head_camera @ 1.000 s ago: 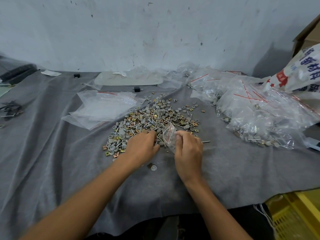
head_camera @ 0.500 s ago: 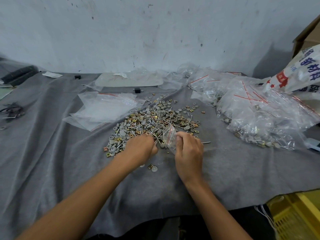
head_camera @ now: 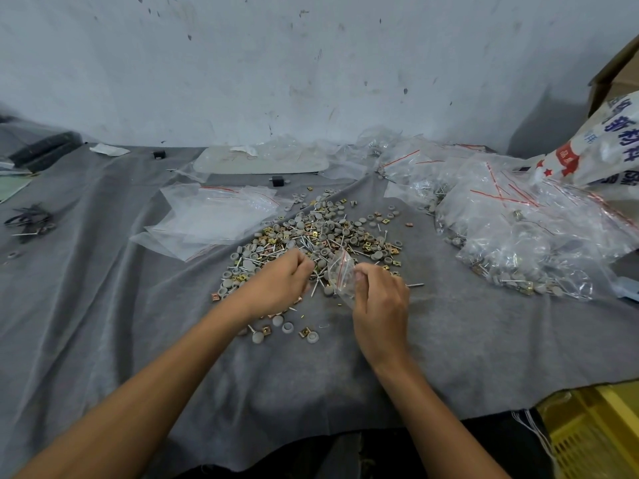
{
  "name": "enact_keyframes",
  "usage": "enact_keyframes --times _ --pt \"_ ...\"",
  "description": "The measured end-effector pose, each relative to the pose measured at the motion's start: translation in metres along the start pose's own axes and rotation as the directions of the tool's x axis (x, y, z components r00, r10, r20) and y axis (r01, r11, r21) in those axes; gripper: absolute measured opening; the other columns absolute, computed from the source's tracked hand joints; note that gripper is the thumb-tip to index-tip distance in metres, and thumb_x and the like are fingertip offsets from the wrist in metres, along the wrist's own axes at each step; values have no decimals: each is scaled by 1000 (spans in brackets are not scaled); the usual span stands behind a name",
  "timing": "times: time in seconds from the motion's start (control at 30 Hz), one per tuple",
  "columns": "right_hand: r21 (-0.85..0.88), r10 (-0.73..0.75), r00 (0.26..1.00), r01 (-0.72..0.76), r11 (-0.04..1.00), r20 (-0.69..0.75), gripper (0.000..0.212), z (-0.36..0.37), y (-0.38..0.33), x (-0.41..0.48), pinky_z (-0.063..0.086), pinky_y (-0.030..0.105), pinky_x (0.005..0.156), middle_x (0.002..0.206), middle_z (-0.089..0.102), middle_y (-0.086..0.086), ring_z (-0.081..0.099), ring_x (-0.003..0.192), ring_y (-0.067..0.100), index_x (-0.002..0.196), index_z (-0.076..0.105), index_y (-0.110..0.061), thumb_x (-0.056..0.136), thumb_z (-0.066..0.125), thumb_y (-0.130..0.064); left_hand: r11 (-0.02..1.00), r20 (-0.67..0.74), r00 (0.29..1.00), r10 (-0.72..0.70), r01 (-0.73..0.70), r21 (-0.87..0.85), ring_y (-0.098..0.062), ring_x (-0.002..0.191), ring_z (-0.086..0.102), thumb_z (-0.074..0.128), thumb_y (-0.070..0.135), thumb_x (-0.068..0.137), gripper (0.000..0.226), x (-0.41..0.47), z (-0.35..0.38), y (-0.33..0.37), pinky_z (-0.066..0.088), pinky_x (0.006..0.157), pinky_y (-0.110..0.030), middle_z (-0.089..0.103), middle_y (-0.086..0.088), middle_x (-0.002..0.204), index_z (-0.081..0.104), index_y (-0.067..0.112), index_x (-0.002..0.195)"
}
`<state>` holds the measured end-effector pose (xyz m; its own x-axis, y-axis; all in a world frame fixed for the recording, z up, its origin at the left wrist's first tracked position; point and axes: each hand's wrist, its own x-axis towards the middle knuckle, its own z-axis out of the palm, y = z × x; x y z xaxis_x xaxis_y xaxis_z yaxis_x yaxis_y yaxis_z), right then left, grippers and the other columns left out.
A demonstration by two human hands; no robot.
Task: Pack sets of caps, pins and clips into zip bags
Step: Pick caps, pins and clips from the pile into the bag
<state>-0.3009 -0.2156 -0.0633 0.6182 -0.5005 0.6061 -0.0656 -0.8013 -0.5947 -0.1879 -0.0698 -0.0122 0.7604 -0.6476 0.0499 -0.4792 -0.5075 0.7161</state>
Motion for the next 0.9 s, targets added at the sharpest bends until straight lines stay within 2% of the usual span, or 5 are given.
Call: enact_keyframes --times 0.23,0.4,0.57,0.7,0.9 --pt "-6 -9 1000 9 1000 5 16 -1 0 1 44 45 87 102 71 4 60 95 29 111 69 -13 104 54 -15 998 6 1000 23 -22 -61 -5 48 44 47 35 105 29 5 0 28 38 54 -27 60 3 70 59 14 89" --pt "-3 -4 1000 4 1000 8 18 -1 -1 0 45 47 86 102 70 5 60 95 30 111 69 -12 105 53 -17 995 10 998 -58 58 -78 -13 51 46 48 33 105 31 8 2 38 38 54 -28 63 -3 70 63 15 85" --pt "10 -3 1000 3 1000 1 18 -1 -1 0 44 44 86 101 70 4 59 95 28 110 69 -13 105 53 -17 955 29 993 -115 118 -271 -19 63 46 48 28 105 23 5 3 43 37 56 -28 72 4 71 60 16 90" --pt "7 -5 1000 5 1000 -8 19 -1 0 0 44 44 85 100 70 4 60 94 28 109 69 -13 105 51 -19 927 49 990 -132 141 -348 -6 53 52 46 27 107 19 3 0 45 43 53 -21 74 6 71 58 16 96" --pt "-2 -6 1000 6 1000 -7 16 0 0 0 45 45 85 100 70 3 60 93 27 109 69 -13 105 54 -17 986 -33 995 -97 92 -138 -12 63 54 52 34 103 19 -1 -6 38 47 66 -31 74 1 83 63 21 93"
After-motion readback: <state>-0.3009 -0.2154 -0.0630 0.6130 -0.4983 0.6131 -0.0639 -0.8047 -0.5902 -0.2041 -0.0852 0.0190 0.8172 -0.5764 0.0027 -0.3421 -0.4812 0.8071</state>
